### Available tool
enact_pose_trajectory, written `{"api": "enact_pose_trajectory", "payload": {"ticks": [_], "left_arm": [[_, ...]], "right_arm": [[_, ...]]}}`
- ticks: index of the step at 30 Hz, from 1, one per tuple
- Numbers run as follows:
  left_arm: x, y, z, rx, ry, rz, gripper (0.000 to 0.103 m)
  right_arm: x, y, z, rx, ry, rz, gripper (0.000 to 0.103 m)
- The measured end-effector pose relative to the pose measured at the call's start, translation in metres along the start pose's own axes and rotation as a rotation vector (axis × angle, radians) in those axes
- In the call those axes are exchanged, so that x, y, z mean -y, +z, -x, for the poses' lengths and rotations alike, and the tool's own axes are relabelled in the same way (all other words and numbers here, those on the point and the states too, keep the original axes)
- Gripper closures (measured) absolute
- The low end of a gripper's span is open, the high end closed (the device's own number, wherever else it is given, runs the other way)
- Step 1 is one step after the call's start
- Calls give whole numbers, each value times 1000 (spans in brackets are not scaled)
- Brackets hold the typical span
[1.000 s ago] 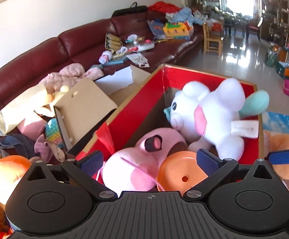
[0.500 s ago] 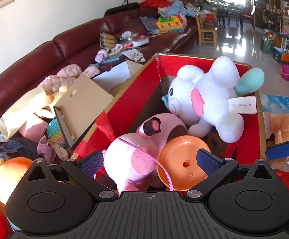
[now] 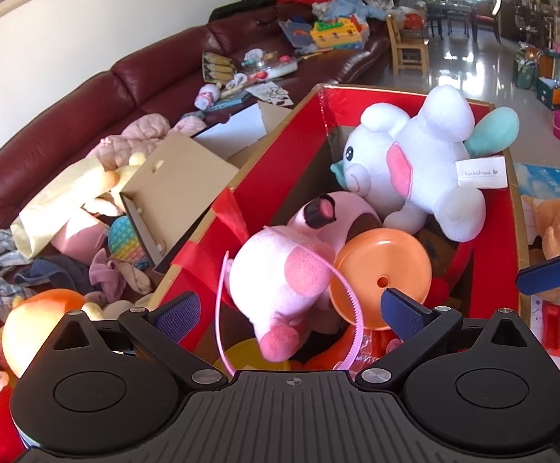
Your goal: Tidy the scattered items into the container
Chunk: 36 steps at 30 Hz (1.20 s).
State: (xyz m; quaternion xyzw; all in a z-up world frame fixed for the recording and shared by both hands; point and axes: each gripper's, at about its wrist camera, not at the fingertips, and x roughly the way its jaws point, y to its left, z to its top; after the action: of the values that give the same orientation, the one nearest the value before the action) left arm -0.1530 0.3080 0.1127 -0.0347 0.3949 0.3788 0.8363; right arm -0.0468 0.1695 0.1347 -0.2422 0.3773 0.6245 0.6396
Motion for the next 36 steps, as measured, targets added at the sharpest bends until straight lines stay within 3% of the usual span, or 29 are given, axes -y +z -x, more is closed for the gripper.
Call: {"api": "enact_pose_trajectory", "payload": {"ticks": [8, 26, 36], "left_arm": [[-5, -23, -2, -51, 5, -46, 0], [-8, -62, -29, -181, -15, -59, 0], [1, -70, -32, -191, -67, -148, 0]], "right_arm": [[-13, -3, -9, -41, -19, 78, 1], [-47, -9, -57, -193, -100, 443, 1], [-35, -13, -71, -229, -151, 458, 1]]}}
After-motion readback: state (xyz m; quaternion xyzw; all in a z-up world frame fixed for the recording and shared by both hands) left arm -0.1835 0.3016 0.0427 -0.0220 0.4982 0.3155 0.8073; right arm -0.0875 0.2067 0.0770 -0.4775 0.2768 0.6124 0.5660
